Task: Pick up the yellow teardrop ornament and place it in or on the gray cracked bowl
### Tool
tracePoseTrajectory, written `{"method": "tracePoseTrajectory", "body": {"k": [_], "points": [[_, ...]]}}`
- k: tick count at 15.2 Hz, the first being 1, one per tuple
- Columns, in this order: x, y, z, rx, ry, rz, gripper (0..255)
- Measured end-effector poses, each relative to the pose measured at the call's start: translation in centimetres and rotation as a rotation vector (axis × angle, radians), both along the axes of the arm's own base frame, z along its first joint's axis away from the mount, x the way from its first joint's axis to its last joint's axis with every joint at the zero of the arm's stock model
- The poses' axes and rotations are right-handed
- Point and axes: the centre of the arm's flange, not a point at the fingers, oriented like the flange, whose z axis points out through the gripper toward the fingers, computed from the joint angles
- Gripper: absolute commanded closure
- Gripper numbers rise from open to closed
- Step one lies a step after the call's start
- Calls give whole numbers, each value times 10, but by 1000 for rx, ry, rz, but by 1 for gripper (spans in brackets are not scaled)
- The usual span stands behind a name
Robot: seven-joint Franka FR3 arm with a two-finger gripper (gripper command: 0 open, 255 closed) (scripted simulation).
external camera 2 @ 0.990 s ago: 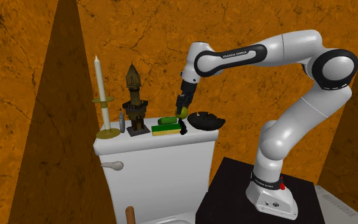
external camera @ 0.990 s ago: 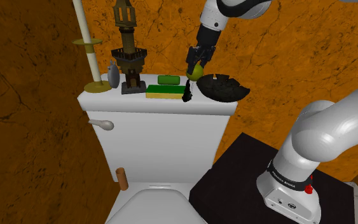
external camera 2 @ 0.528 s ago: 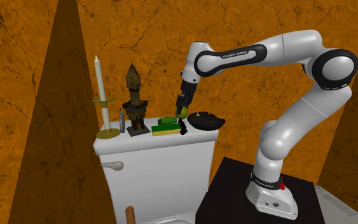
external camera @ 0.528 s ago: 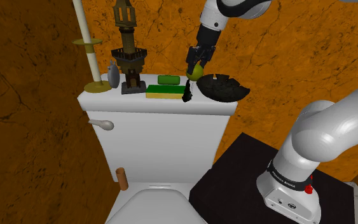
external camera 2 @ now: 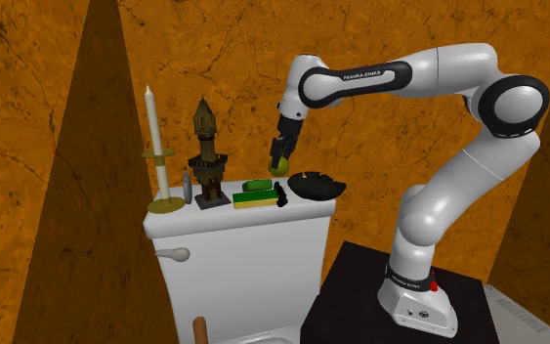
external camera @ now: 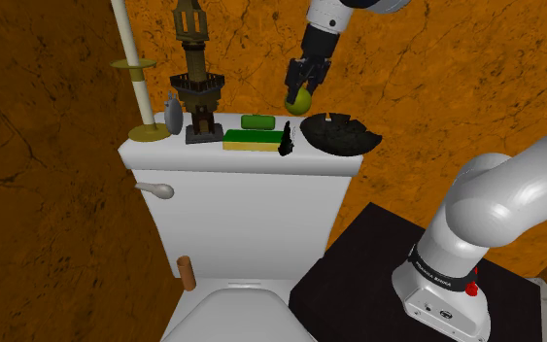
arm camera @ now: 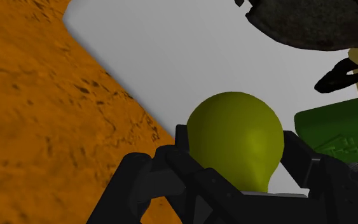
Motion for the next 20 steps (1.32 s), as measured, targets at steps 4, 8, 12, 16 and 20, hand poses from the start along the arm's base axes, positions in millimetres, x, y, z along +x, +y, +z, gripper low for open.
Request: {"method": "tracePoseTrajectory", "body": {"k": [4, 8, 12, 16, 20], "points": [[-1, -1, 23, 0, 0, 0, 255], [1, 0, 42, 0, 0, 0, 255], [0, 1, 64, 0, 0, 0, 255], [-1, 0, 86, 0, 0, 0, 255], [-27, 10, 94, 0, 0, 0, 255]]}}
